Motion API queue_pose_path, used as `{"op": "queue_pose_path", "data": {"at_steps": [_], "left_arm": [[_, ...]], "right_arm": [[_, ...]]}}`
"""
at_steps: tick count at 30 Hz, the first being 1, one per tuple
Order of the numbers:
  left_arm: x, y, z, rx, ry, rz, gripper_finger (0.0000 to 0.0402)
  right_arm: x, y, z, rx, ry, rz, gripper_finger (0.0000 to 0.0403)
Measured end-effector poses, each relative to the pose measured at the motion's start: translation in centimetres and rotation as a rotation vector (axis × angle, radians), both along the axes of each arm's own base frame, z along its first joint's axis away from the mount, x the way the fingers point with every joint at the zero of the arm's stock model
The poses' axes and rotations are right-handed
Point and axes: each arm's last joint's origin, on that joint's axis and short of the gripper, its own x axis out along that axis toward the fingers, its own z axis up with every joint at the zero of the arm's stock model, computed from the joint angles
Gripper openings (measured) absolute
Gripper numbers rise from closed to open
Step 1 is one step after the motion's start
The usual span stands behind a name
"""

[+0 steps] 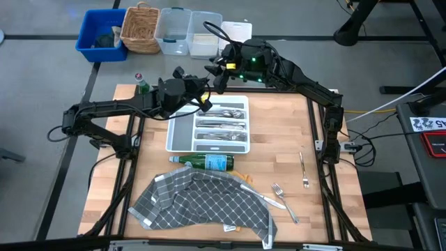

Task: Sort silverware
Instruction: Put the silver spoon into the silverware tray

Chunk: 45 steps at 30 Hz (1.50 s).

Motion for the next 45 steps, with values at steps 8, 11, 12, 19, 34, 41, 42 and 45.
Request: {"op": "queue_pose_path", "data": {"at_steps": [8,11,12,19,34,41,42,45], "left_arm": [[-0.1,0.1,-0.4,-0.036,0.0,0.015,0.0001],[-0.2,0.4,-0.4,-0.049,-0.02,0.033,0.0001],[-0.3,0.6,-0.4,-0.054,-0.024,0.042,0.0001],[-0.6,1.6,0.2,-0.073,-0.096,0.065,0.0001],[-1.8,3.4,-2.1,-0.217,0.106,-0.009,0.0001],[-1.9,4.9,-4.1,-0.341,0.222,-0.083,0.0],[-1.6,5.2,-4.6,-0.355,0.235,-0.092,0.0],[-0.6,6.1,-6.4,-0.383,0.32,-0.124,0.0]], "right_arm": [[-0.6,0.2,-0.7,0.027,0.101,-0.005,0.0159],[-1.2,0.3,-1.0,0.012,0.175,-0.004,0.0159],[-1.4,0.4,-1.0,0.005,0.195,-0.006,0.0159],[-4.0,0.9,-0.4,-0.002,0.301,-0.08,0.0159],[-13.3,3.1,1.0,0.045,0.628,-0.228,0.0159],[-16.8,4.2,1.9,0.084,0.626,-0.269,0.0159],[-17.3,4.3,2.0,0.086,0.618,-0.27,0.0159],[-18.7,4.8,1.8,0.13,0.6,-0.298,0.0159]]}}
